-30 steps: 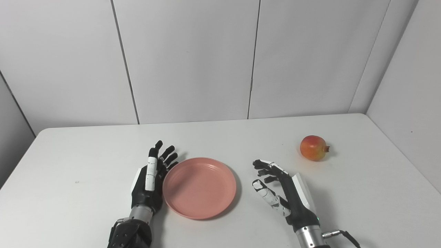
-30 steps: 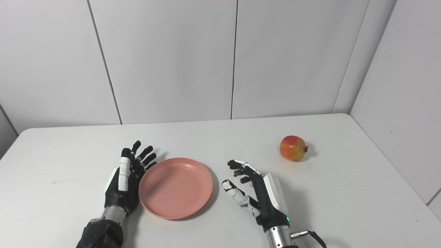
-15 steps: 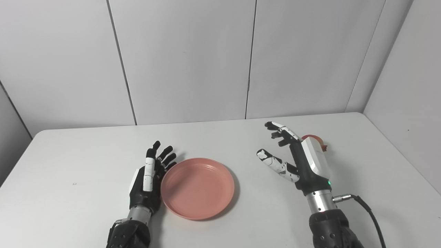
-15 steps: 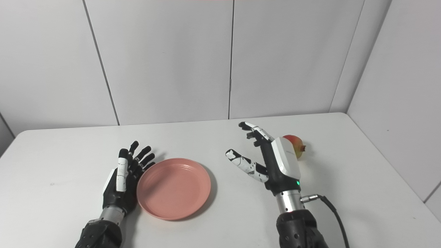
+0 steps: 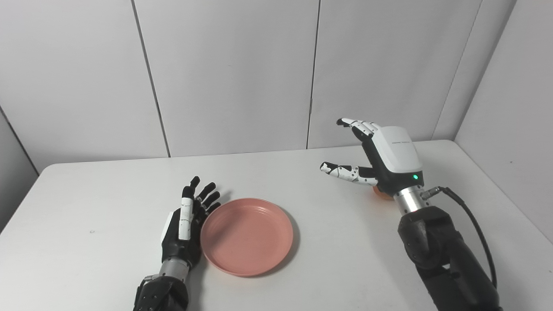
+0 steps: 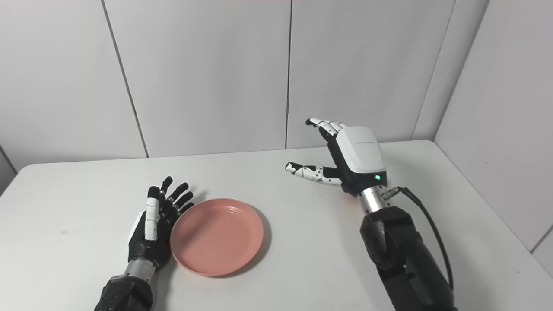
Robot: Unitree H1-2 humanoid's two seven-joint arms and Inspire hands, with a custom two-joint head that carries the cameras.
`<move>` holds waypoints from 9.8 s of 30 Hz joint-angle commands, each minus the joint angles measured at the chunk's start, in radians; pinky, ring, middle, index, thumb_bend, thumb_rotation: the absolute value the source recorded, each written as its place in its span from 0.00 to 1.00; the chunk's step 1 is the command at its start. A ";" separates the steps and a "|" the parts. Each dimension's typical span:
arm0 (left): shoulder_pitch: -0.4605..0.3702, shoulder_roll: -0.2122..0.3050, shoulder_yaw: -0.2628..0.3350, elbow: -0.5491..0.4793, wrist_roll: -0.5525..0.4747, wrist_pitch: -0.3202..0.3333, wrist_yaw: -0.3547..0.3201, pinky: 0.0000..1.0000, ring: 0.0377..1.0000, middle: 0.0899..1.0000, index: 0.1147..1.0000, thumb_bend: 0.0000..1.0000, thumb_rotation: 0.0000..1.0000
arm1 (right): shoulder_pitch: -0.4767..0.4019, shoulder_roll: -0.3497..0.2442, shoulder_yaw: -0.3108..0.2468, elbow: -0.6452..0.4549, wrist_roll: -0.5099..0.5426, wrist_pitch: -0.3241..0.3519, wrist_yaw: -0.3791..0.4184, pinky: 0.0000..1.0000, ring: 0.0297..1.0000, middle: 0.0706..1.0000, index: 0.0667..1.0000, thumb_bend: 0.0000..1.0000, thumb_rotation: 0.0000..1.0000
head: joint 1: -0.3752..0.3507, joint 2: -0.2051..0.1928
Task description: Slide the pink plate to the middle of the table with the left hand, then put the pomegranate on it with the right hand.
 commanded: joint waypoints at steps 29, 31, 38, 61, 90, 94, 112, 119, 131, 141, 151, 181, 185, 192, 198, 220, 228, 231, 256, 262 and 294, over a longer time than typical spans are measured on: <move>0.024 -0.006 -0.007 -0.021 -0.003 0.051 0.002 0.88 0.87 0.89 1.00 0.91 0.90 | -0.170 -0.118 0.042 0.404 -0.030 0.097 -0.033 0.64 0.71 0.74 0.71 0.82 0.91 | 0.004 0.014; 0.025 -0.006 -0.007 -0.025 -0.005 0.055 0.001 0.87 0.87 0.89 1.00 0.91 0.90 | -0.169 -0.121 0.046 0.416 -0.023 0.104 -0.035 0.65 0.72 0.74 0.72 0.81 0.90 | 0.004 0.015; 0.026 0.000 -0.007 -0.031 -0.001 0.062 0.000 0.88 0.88 0.90 1.00 0.90 0.90 | -0.160 -0.130 0.067 0.436 -0.015 0.128 -0.039 0.66 0.72 0.75 0.72 0.81 0.93 | 0.001 0.019; 0.037 0.000 -0.010 -0.055 0.003 0.082 0.003 0.86 0.87 0.89 1.00 0.91 0.90 | -0.129 -0.117 0.087 0.530 0.079 0.141 -0.062 0.58 0.69 0.73 0.71 0.79 0.90 | 0.018 0.034; 0.039 -0.003 -0.013 -0.063 -0.002 0.097 0.002 0.88 0.88 0.89 1.00 0.89 0.92 | -0.124 -0.112 0.144 0.596 0.211 0.064 -0.191 0.36 0.42 0.41 0.48 0.53 0.00 | 0.025 0.044; 0.039 -0.004 -0.014 -0.063 -0.001 0.097 0.002 0.88 0.88 0.89 1.00 0.89 0.92 | -0.127 -0.117 0.147 0.576 0.217 0.059 -0.189 0.34 0.39 0.40 0.49 0.53 0.00 | 0.026 0.044; 0.038 -0.016 -0.014 -0.061 0.001 0.087 0.009 0.88 0.87 0.88 1.00 0.89 0.90 | -0.158 -0.071 0.134 0.304 0.244 0.048 -0.122 0.31 0.36 0.39 0.50 0.52 0.00 | 0.050 0.050; 0.037 -0.030 -0.016 -0.060 0.004 0.084 0.020 0.86 0.87 0.89 1.00 0.90 0.89 | -0.163 -0.049 0.123 0.157 0.238 0.069 -0.058 0.30 0.36 0.39 0.50 0.52 0.00 | 0.088 0.055; 0.038 -0.044 -0.037 -0.054 0.019 0.064 0.039 0.85 0.86 0.87 0.98 0.90 0.88 | -0.153 0.006 0.112 -0.037 0.229 0.058 0.009 0.29 0.36 0.40 0.50 0.53 0.01 | 0.148 0.061; 0.040 -0.045 -0.042 -0.053 0.024 0.059 0.040 0.85 0.86 0.86 0.98 0.91 0.88 | -0.117 0.075 0.113 -0.131 0.237 0.067 0.060 0.25 0.31 0.41 0.49 0.53 0.01 | 0.176 0.065; 0.041 -0.049 -0.045 -0.056 0.027 0.067 0.044 0.82 0.85 0.85 0.98 0.93 0.88 | -0.082 0.128 0.159 -0.158 0.230 0.032 0.104 0.25 0.31 0.41 0.49 0.53 0.01 | 0.196 0.067; 0.015 -0.052 -0.042 -0.031 0.016 0.077 0.037 0.85 0.86 0.85 0.98 0.91 0.91 | -0.001 0.184 0.288 0.003 0.157 -0.026 0.098 0.27 0.35 0.41 0.49 0.53 0.01 | 0.167 0.073; -0.005 -0.058 -0.038 -0.009 0.016 0.070 0.040 0.85 0.86 0.85 0.99 0.91 0.90 | -0.020 0.184 0.302 0.052 0.134 -0.003 0.128 0.30 0.38 0.42 0.48 0.53 0.01 | 0.159 0.073; -0.038 -0.067 -0.045 0.040 0.026 0.043 0.039 0.90 0.85 0.86 0.98 0.90 0.92 | -0.053 0.187 0.293 0.064 0.108 0.058 0.210 0.33 0.41 0.43 0.47 0.53 0.00 | 0.156 0.069; -0.053 -0.072 -0.048 0.067 0.027 0.028 0.039 0.96 0.86 0.86 0.98 0.89 0.94 | -0.079 0.189 0.285 0.055 0.100 0.088 0.257 0.32 0.40 0.42 0.48 0.53 0.00 | 0.169 0.067; -0.068 -0.063 -0.040 0.086 0.019 0.011 0.033 0.93 0.84 0.83 0.99 0.86 0.96 | -0.105 0.187 0.314 0.029 0.026 0.176 0.434 0.43 0.54 0.63 0.68 0.80 0.51 | 0.165 0.073; -0.066 -0.063 -0.034 0.085 0.009 0.019 0.026 0.94 0.86 0.86 1.00 0.87 0.93 | -0.101 0.184 0.292 0.029 0.068 0.182 0.465 0.50 0.66 0.74 0.75 0.98 0.76 | 0.164 0.070; -0.065 -0.064 -0.032 0.082 0.009 0.024 0.028 0.97 0.87 0.87 1.00 0.87 0.93 | -0.099 0.184 0.285 0.023 0.081 0.183 0.462 0.51 0.67 0.76 0.77 1.00 0.80 | 0.166 0.073; -0.071 -0.054 -0.036 0.094 0.020 -0.004 0.011 0.93 0.88 0.86 1.00 0.89 0.95 | -0.035 0.201 0.151 -0.164 0.264 0.058 0.256 0.58 0.74 0.82 0.79 0.97 0.91 | 0.187 0.066; -0.076 -0.057 -0.016 0.110 0.030 -0.070 0.038 0.89 0.86 0.88 0.98 0.90 0.92 | 0.010 0.267 0.003 -0.012 0.531 -0.034 0.157 0.80 0.86 0.88 0.84 0.97 1.00 | 0.191 0.058; -0.048 -0.016 -0.054 0.040 0.328 -0.160 0.280 1.00 1.00 1.00 1.00 0.84 1.00 | 0.035 0.403 -0.180 0.317 0.919 -0.146 0.025 1.00 0.96 0.93 0.90 0.88 1.00 | 0.202 0.067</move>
